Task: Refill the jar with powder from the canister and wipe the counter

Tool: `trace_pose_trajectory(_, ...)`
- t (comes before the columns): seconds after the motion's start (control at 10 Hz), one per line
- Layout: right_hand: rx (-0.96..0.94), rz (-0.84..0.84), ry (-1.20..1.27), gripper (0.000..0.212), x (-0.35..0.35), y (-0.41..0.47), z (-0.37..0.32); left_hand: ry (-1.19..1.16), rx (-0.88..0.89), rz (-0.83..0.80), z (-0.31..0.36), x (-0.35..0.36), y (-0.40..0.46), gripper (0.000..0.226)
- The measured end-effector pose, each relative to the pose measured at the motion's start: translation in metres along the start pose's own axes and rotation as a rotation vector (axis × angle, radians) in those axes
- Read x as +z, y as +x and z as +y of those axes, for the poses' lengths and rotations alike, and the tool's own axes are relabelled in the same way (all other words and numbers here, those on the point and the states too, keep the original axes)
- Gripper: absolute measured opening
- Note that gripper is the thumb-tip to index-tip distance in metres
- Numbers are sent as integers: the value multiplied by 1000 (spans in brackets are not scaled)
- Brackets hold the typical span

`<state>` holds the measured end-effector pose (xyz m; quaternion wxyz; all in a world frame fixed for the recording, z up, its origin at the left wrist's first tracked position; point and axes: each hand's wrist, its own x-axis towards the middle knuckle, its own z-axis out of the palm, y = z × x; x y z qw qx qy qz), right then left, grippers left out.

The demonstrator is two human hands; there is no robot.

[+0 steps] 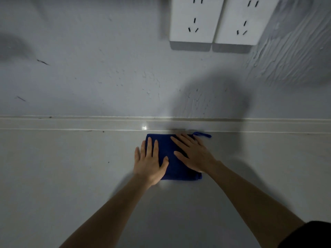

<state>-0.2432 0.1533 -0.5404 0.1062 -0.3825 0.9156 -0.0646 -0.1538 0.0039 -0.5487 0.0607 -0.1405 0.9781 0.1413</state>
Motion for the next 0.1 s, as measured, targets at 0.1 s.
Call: trace_pose_trajectory(0.1, 80, 22, 42, 54, -18, -19, -3, 36, 36, 7, -1, -18, -15, 65)
